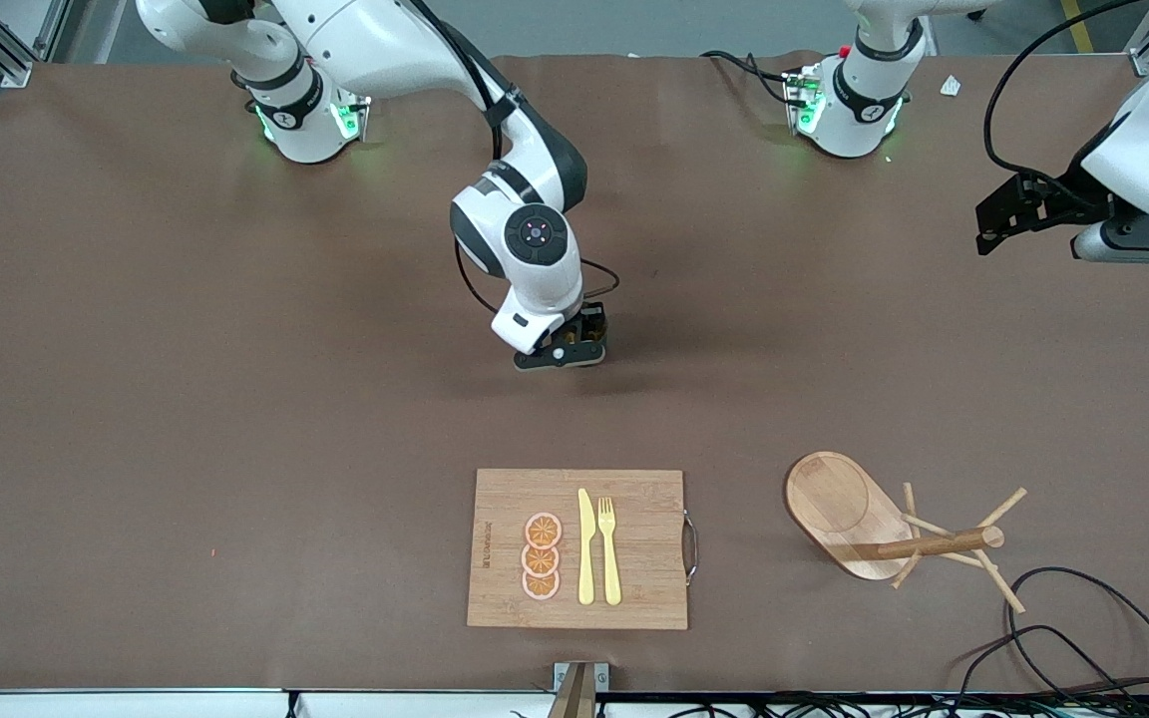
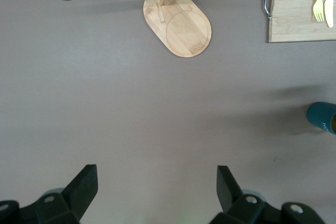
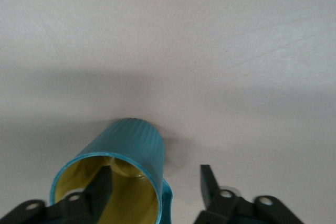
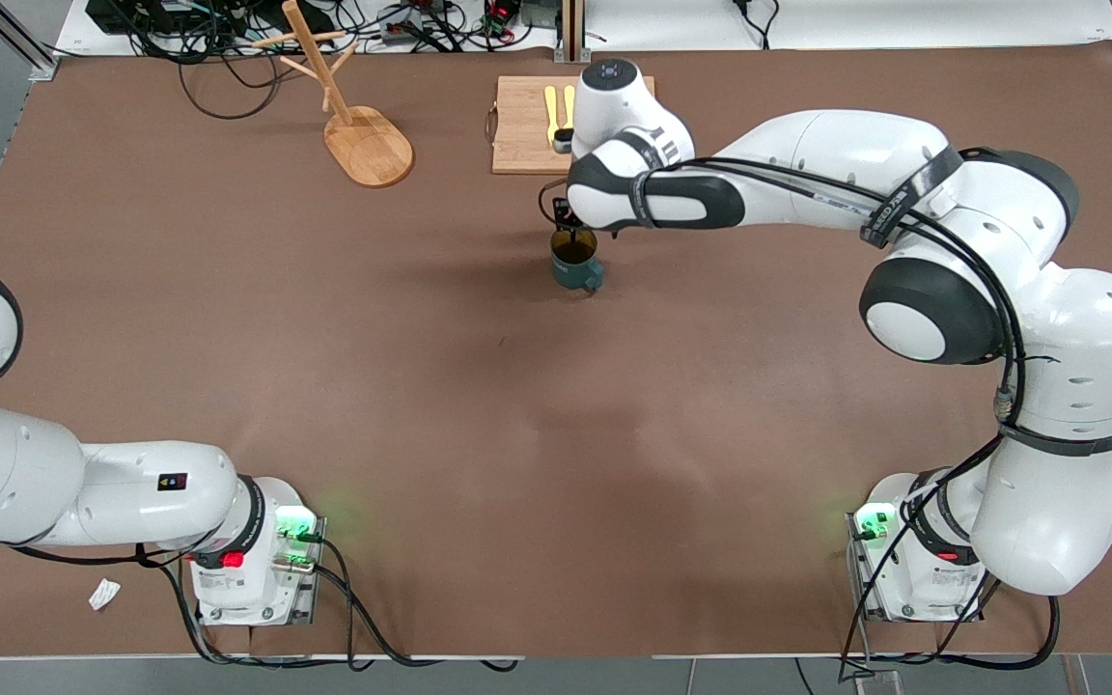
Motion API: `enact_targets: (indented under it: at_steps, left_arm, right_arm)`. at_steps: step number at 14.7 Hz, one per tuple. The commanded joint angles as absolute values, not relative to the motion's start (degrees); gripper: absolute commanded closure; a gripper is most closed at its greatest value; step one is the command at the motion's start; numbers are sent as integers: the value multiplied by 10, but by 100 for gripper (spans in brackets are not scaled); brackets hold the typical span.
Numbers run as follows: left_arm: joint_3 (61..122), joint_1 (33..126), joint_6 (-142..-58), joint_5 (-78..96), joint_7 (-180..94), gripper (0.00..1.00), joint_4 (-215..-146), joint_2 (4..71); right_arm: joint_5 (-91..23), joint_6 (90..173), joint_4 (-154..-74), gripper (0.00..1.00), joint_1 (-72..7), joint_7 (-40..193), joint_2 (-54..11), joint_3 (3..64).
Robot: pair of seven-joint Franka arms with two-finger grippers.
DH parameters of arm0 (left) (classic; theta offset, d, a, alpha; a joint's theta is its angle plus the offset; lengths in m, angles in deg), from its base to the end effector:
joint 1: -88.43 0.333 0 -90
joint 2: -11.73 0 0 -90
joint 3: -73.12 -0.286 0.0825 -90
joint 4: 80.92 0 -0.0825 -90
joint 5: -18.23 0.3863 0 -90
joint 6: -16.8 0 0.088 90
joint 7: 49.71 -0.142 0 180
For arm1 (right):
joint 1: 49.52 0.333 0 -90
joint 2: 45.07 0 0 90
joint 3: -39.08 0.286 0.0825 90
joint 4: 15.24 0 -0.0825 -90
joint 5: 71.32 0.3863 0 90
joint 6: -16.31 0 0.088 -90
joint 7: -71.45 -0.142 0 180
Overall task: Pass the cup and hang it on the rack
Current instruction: 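Set the mug down, release it while the left gripper approaches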
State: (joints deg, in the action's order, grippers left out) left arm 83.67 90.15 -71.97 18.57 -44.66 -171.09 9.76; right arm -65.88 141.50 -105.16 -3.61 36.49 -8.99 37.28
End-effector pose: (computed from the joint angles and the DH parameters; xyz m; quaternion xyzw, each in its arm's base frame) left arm 0.5391 -0.0844 0.5748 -0.9994 0.0329 -0.0054 0.0055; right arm 0.4843 0.4807 0.2123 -0.9980 -0.0551 0.0239 0.0183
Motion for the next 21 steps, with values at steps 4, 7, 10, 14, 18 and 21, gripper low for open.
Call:
enact_targets:
  at_steps: [4,7,10,14,18,21]
  left_arm:
    - [868,890,-725,180,-414,0,-1701,115]
    - [890,888,-743,179,-413,0,-1700,127]
    - [927,888,-760,184,-361,0,-1700,144]
    - [990,880,-778,189,-240,0,-1700,172]
    - [998,805,-791,241,-111,0,-1700,213]
    - [998,742,-793,269,-29,0,-1670,263]
  right_arm:
    - [-659,1280,-1057,0,-105,431,-183,377]
    - [-667,1232,-1078,0,-166,442,-234,375]
    - [-667,1177,-1087,0,-254,554,-281,375]
    - [-700,1137,-1084,0,-344,594,-322,375]
    - [-725,1095,-1078,0,-407,675,-347,376]
    - [-722,1076,-1066,0,-457,685,-358,376]
